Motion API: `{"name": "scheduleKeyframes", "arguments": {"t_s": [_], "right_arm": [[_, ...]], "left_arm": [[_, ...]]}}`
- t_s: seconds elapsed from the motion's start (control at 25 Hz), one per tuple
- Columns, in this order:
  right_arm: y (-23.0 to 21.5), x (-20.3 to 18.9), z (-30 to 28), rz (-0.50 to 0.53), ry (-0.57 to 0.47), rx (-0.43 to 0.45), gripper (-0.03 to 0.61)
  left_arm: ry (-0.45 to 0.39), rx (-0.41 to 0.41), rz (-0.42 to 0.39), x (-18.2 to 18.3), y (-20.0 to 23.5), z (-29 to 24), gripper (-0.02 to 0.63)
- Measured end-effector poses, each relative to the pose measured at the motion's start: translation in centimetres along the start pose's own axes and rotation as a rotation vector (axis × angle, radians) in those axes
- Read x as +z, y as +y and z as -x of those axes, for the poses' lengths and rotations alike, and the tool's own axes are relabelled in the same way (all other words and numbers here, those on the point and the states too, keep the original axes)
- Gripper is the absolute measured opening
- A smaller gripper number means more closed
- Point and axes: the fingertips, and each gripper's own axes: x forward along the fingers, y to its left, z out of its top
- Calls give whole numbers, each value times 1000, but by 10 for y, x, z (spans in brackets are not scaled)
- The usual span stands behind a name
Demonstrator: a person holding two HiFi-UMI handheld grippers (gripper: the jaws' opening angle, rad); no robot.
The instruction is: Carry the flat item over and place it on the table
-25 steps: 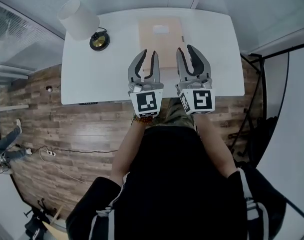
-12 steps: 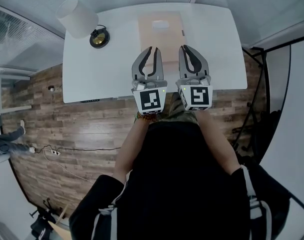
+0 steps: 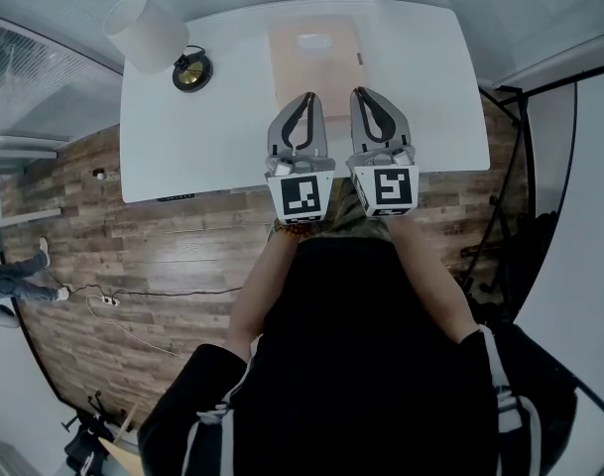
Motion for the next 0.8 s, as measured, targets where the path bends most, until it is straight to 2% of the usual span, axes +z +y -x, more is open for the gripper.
{"name": "scheduleKeyframes", "arguments": {"t_s": [0.24,0.48,0.8], "right_arm": [[0,-3,0,5,7,19,15],[-3,-14,-2,8,28,28,15],[5,-9,-7,10,13,63,15]], "left_arm": [[23,-5,-1,-7,-4,-1,18],[68,27,-2,-18,3,-4,18],[71,21,18,-18,3,-4,20]]}}
